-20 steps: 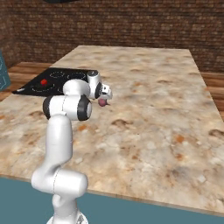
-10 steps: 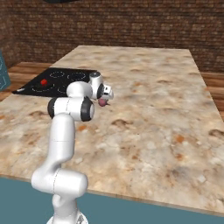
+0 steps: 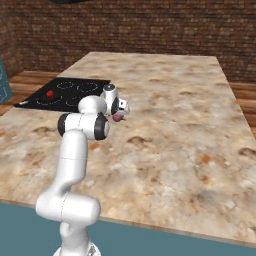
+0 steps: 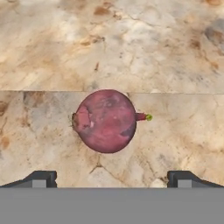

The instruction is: Place the pan on the front right burner on the stove. Then place the tomato and the onion in the pan and turn on the front right burner.

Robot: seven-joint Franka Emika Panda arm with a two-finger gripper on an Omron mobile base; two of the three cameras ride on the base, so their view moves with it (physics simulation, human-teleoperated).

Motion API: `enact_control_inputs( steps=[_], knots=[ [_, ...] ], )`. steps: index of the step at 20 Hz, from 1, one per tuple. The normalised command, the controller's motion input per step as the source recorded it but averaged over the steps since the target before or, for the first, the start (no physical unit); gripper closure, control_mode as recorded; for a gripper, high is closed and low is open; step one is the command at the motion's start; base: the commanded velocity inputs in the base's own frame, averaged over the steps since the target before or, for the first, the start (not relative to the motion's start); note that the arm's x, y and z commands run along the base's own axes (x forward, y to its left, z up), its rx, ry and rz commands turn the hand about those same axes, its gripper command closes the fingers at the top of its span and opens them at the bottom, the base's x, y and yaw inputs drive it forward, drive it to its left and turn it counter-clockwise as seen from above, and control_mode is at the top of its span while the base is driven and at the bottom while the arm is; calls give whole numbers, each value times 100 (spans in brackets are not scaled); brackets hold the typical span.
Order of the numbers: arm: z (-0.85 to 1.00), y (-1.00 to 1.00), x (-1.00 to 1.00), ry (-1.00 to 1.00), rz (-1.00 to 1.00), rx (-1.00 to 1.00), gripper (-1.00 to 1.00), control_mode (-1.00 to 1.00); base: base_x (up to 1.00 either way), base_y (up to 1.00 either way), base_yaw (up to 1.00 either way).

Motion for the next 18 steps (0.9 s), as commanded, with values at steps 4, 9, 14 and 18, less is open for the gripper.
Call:
enact_control_inputs(
  steps=[4, 9, 14, 18],
  knots=[
    [-14, 5, 13, 0, 1, 0, -100, -100, 0, 0, 0],
    [-14, 1, 29, 0, 0, -1, -100, -100, 0, 0, 0],
    [-11, 0, 45, -1, 0, -2, -100, -100, 0, 0, 0],
    [0, 0, 47, 0, 1, 0, -100, -100, 0, 0, 0]
  ],
)
